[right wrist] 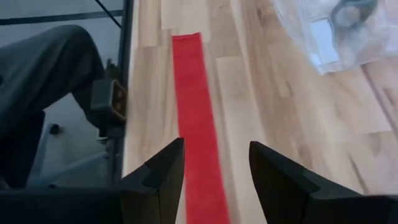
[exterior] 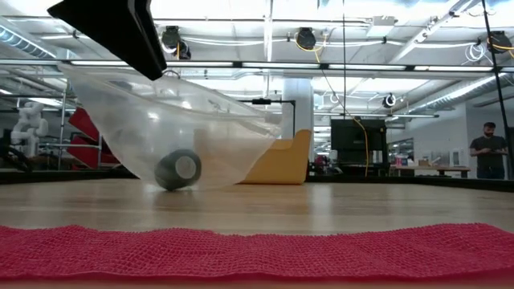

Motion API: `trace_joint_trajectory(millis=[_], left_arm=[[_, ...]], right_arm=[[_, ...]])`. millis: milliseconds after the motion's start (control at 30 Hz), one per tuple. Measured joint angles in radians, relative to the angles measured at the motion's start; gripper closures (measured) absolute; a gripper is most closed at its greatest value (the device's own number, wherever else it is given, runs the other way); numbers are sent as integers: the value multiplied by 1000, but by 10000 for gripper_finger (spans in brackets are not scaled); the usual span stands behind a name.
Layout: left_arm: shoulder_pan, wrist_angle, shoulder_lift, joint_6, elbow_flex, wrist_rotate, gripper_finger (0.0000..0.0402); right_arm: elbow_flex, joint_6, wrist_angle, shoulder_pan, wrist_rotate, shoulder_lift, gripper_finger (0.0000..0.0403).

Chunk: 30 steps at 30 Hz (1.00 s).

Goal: Roll bandage
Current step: Put the green bandage into the transparent zip bag, then roll the red bandage

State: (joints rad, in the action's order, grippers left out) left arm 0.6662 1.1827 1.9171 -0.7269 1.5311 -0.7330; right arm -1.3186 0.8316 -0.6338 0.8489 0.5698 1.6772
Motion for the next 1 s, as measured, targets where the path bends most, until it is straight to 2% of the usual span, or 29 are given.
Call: trace_joint_trajectory(millis=[267, 400, 633, 733, 1000], left_arm=[[-1, 0, 0, 24, 0, 0, 176], [-6, 13, 0, 61, 6, 18, 171], [25, 27, -4, 93, 103, 47, 171], [37, -66, -5, 152, 112, 37, 171], [56, -334, -1, 385, 112, 42, 171]], right_arm=[[0, 101, 0, 24, 8, 0, 236], [0, 146, -2, 30, 12, 7, 236], [0, 167, -16, 44, 7, 54, 236], [0, 223, -43, 55, -9, 65, 236], [0, 375, -140, 156, -179, 111, 210]])
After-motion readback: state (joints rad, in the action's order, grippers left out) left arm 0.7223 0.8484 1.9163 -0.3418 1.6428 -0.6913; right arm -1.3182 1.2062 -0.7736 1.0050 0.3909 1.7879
